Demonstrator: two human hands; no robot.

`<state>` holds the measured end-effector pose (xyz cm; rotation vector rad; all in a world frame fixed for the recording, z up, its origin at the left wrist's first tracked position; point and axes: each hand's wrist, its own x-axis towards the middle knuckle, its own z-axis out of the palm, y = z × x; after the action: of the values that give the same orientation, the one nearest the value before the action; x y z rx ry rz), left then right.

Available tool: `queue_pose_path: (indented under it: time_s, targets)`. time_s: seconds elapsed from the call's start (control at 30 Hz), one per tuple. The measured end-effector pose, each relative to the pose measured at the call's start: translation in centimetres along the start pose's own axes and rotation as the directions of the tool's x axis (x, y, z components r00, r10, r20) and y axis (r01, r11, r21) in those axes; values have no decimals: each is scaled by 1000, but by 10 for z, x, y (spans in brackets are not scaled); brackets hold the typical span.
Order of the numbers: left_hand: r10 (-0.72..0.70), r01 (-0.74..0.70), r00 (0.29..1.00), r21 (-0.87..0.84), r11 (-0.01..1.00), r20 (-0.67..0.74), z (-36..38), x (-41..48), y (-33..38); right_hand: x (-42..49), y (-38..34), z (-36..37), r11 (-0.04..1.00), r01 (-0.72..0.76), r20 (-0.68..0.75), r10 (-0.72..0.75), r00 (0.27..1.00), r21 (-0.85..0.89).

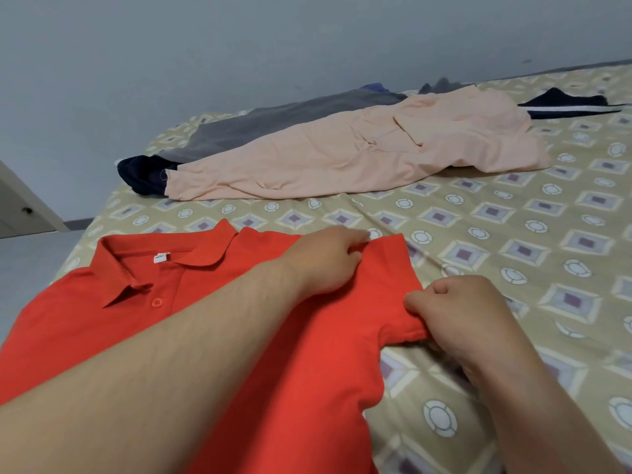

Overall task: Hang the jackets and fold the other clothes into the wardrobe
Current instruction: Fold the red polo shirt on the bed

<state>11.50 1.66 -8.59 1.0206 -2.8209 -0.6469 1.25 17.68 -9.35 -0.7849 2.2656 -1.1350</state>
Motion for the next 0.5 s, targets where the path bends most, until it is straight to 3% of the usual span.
queue_pose_path:
  time_s: [0.1, 0.2, 0.27, 0.33, 0.37, 0.43, 0.5]
  targets:
    - [-31, 36, 999, 127, 991, -37, -3, 21, 11, 0, 0, -3, 999, -19, 51, 18, 999, 35]
    - [57, -62, 998, 346, 936, 26, -13, 33, 19, -1, 0, -1, 999, 0, 84, -2, 997, 33]
    - [137, -130, 990, 181, 975, -24, -18, 40, 22, -2, -1, -2, 999, 39, 66, -40, 997, 23]
    - [172, -189, 969, -84, 978, -176, -15, 44, 31, -1, -3, -6, 998, 43, -13, -43, 999, 43]
    - [181, -218, 950, -123, 968, -256, -8, 47, 35, -1, -3, -9, 998, 36, -62, -33, 998, 58]
    - [262, -283, 904, -15, 959, -338, 16, 48, 41, -1, -1, -16, 998, 30, -106, -24, 994, 52]
    - [338, -313, 886, 128, 941, -317, 41, 44, 40, 2, 3, -17, 999, 26, -31, -27, 999, -31]
